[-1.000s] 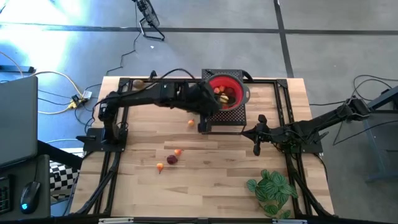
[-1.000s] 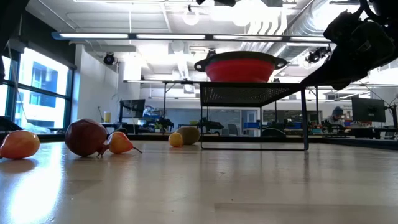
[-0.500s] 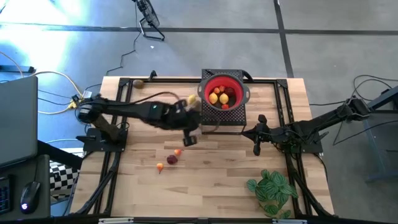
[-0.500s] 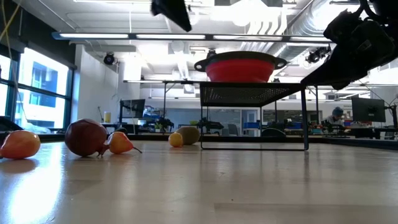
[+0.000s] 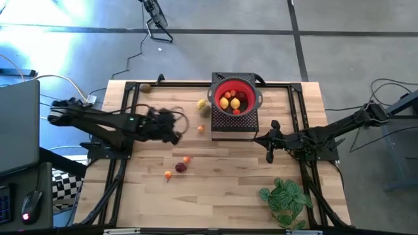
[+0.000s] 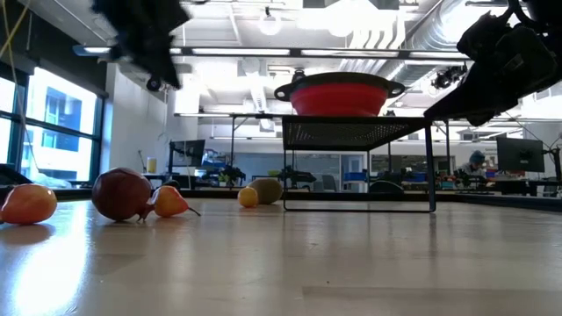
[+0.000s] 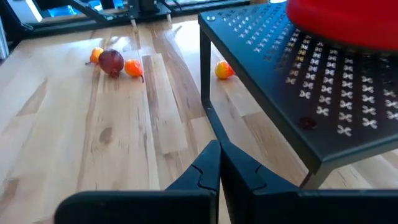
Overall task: Pick & Place Fruit
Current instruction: Put the left brown kiwi into the red strainer bowl on the shelf
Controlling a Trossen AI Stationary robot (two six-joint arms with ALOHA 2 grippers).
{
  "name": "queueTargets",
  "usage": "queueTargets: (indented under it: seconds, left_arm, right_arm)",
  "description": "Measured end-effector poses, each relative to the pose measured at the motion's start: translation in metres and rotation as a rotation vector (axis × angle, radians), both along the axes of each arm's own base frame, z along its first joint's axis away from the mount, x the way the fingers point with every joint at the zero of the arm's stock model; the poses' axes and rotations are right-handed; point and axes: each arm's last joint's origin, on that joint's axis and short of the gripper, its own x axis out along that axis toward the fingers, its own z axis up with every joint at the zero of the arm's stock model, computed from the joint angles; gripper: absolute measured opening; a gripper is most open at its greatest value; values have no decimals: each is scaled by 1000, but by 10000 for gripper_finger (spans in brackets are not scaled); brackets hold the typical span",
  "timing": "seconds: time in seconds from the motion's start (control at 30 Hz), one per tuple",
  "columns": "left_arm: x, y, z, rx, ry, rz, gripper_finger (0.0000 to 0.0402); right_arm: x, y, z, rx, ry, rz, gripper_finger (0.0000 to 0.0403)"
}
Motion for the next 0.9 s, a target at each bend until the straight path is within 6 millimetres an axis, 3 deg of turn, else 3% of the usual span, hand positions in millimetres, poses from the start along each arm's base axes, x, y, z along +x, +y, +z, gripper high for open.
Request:
queueTargets:
  seconds: [0.2, 0.37, 0.63, 0.9]
  left_arm:
    - [-49, 11, -11, 33, -153, 306, 3]
    - [-70, 18, -6, -6, -227, 393, 3]
    - [-69, 43, 2, -51, -172, 338, 3]
    - [-71, 87, -7, -170, -30, 348, 3]
  right_arm:
    - [0, 0, 1, 3, -9, 0, 2]
    - [1, 0, 1, 4, -13, 0, 2]
    - [1, 0, 1, 4, -14, 1, 2]
    - [1, 0, 1, 5, -15, 0, 2]
